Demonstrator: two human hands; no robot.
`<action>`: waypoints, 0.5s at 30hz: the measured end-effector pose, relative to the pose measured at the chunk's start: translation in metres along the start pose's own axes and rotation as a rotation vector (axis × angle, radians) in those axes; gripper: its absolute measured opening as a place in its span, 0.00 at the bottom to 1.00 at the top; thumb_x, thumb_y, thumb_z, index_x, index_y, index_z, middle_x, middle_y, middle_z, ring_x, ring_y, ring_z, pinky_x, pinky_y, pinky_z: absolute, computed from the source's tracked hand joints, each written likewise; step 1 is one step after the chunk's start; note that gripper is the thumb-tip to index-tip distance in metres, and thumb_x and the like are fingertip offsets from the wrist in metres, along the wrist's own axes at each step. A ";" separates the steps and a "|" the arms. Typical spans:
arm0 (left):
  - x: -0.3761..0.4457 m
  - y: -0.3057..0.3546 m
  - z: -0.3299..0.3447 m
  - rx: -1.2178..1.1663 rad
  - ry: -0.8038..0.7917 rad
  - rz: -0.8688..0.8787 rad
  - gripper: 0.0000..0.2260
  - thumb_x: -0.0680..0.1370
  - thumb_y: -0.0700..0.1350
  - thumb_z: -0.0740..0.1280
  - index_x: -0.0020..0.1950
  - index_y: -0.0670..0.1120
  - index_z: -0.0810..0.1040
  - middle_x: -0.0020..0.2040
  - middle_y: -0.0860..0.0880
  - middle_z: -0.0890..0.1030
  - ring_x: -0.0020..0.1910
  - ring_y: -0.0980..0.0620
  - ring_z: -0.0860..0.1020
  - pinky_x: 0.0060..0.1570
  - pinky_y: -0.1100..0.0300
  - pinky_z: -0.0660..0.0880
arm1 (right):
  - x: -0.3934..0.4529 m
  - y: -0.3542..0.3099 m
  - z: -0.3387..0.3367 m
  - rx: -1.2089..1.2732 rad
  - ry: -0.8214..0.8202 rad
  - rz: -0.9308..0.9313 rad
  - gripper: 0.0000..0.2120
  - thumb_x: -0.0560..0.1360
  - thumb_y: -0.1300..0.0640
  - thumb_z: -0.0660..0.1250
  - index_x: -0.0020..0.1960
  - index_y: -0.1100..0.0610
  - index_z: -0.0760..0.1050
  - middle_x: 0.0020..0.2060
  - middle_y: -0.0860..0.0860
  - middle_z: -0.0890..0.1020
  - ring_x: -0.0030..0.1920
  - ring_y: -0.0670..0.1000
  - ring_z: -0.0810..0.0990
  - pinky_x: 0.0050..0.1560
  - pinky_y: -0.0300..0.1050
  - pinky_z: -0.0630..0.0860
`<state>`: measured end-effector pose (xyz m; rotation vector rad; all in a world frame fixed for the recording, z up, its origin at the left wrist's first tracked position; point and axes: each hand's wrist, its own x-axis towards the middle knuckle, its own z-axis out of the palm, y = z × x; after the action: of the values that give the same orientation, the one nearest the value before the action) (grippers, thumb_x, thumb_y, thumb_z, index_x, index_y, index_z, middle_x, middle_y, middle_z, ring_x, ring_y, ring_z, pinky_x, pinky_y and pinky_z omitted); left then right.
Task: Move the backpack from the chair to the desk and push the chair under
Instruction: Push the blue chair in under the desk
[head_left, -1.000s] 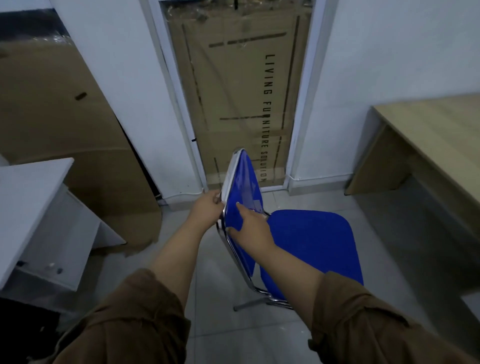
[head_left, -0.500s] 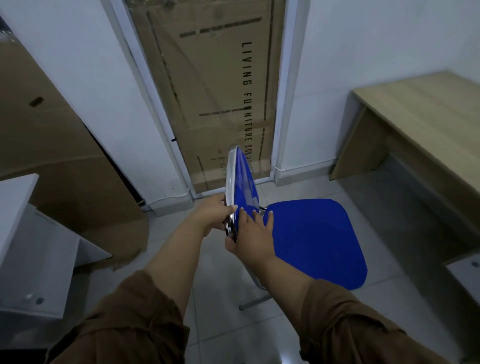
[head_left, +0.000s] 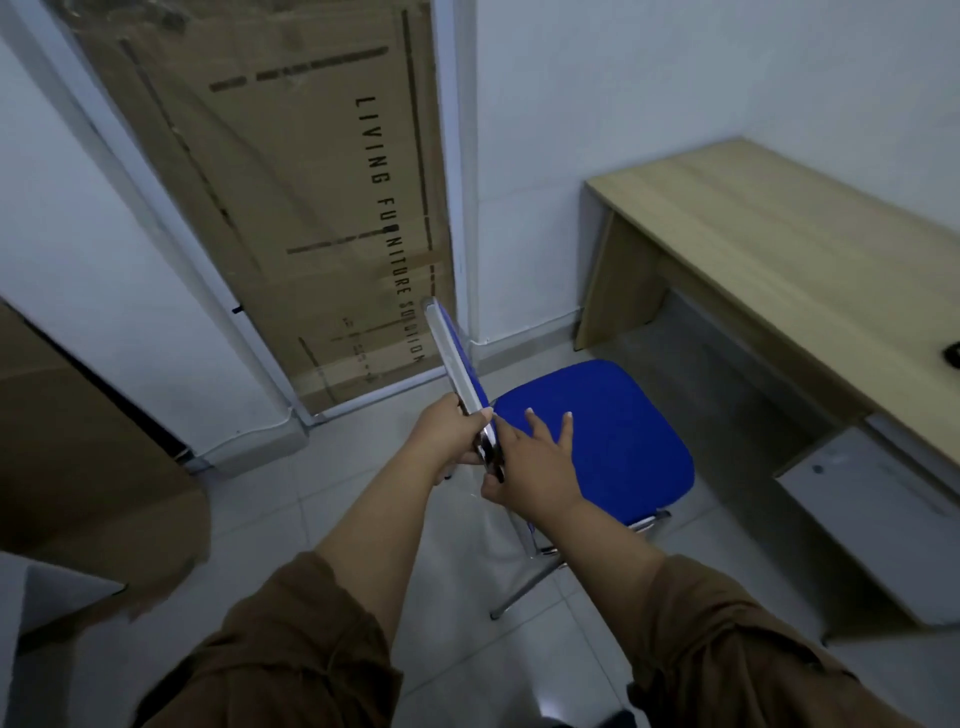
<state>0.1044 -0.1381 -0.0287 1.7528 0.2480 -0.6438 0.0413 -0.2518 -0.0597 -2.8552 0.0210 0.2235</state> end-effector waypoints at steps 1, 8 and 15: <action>0.002 0.003 0.012 0.005 -0.010 0.010 0.14 0.79 0.43 0.65 0.63 0.41 0.72 0.58 0.38 0.80 0.51 0.40 0.82 0.41 0.49 0.83 | -0.001 0.011 -0.004 -0.009 0.002 0.016 0.35 0.73 0.47 0.61 0.77 0.52 0.56 0.69 0.48 0.74 0.79 0.58 0.53 0.72 0.72 0.36; 0.023 0.022 0.085 0.273 -0.052 0.123 0.22 0.78 0.53 0.63 0.68 0.44 0.70 0.63 0.40 0.79 0.57 0.41 0.80 0.58 0.44 0.78 | -0.008 0.087 -0.033 -0.027 0.026 0.140 0.33 0.74 0.49 0.63 0.76 0.50 0.58 0.68 0.49 0.76 0.78 0.59 0.54 0.72 0.73 0.37; 0.040 0.048 0.098 0.788 0.133 0.511 0.35 0.79 0.50 0.63 0.80 0.45 0.47 0.81 0.47 0.47 0.80 0.45 0.52 0.77 0.47 0.57 | -0.016 0.107 -0.041 0.015 0.137 0.188 0.39 0.76 0.60 0.63 0.79 0.53 0.44 0.79 0.54 0.58 0.79 0.59 0.53 0.76 0.59 0.55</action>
<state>0.1322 -0.2505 -0.0256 2.4873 -0.4185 -0.2478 0.0282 -0.3660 -0.0478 -2.8481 0.3181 0.0644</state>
